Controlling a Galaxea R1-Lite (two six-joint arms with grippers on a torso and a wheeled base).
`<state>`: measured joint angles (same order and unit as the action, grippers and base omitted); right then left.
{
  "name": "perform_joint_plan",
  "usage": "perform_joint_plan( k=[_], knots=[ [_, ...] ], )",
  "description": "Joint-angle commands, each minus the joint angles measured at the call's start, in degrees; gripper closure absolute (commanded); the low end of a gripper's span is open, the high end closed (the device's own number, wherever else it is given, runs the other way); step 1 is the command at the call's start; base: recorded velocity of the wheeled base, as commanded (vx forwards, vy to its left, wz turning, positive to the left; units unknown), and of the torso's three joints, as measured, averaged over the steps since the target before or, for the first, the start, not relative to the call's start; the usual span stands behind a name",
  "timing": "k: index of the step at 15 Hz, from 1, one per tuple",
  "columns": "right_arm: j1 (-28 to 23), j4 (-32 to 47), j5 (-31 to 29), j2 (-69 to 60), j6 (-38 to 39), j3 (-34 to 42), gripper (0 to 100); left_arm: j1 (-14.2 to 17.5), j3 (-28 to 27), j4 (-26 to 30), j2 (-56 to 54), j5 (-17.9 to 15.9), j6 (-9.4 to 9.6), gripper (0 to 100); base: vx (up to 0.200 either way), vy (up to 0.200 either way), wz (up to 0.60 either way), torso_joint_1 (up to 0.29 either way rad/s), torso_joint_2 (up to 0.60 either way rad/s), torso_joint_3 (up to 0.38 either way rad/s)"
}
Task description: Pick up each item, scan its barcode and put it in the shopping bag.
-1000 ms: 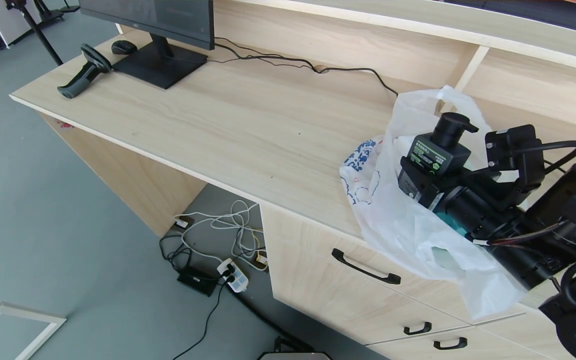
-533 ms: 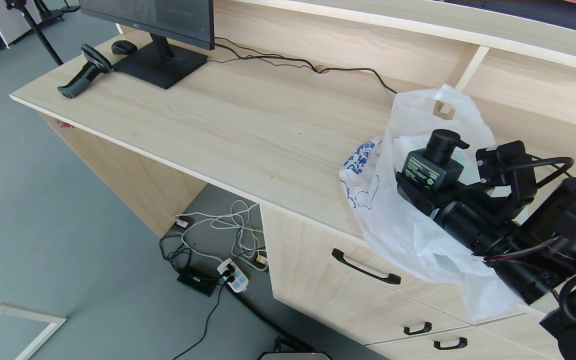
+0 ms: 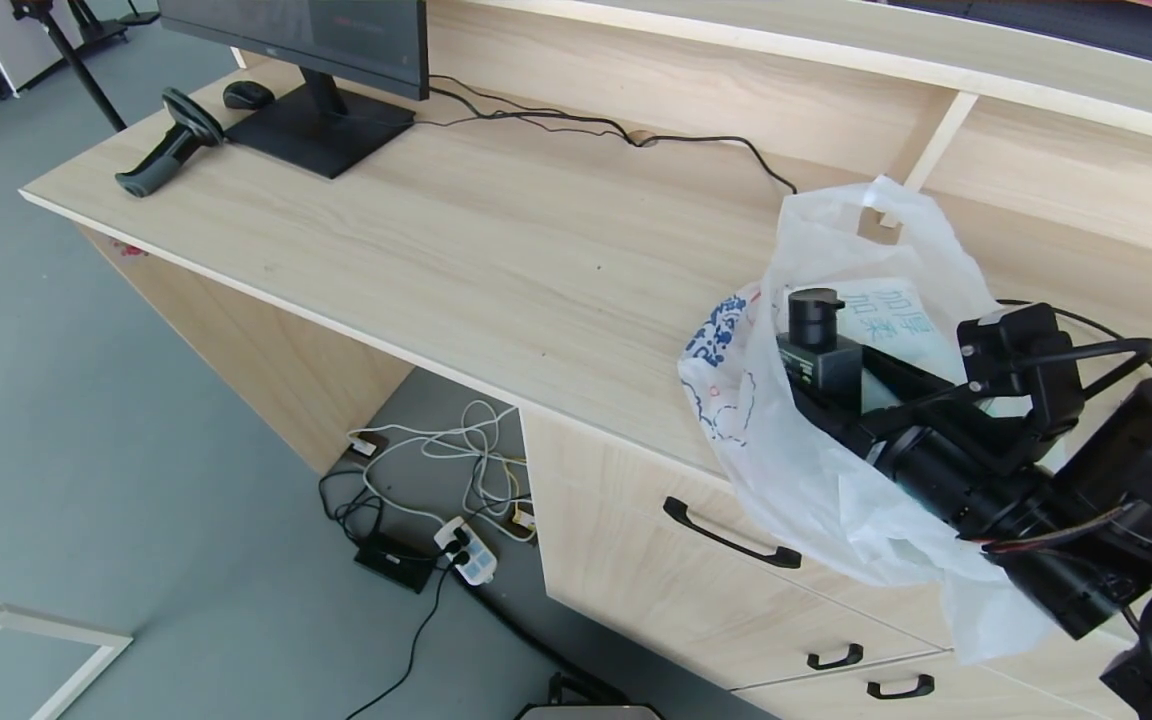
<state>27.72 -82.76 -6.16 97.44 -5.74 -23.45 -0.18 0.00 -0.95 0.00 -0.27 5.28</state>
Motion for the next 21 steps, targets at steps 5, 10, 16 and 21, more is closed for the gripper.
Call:
perform_joint_plan(
  k=[5,10,16,21],
  knots=[
    [0.0,0.1,0.0,-0.1,0.0,-0.2,0,0.0,0.0,-0.1,0.0,0.0,-0.01,0,0.0,0.0,0.0,0.0,0.0,0.0],
    [0.1,0.0,0.2,-1.3,0.1,-1.2,0,0.0,0.0,-0.1,0.0,0.0,-0.01,0,0.0,0.0,0.0,0.0,0.0,0.0],
    [8.0,0.1,0.1,-13.0,-1.4,3.9,0,0.0,0.0,-0.1,0.0,0.0,-0.09,0,0.0,0.0,0.0,0.0,0.0,0.0],
    [15.5,3.4,0.0,-28.0,-2.3,23.5,0,0.0,0.0,-0.1,0.0,0.0,-0.09,0,0.0,0.0,0.0,0.0,0.0,0.0]
  ],
)
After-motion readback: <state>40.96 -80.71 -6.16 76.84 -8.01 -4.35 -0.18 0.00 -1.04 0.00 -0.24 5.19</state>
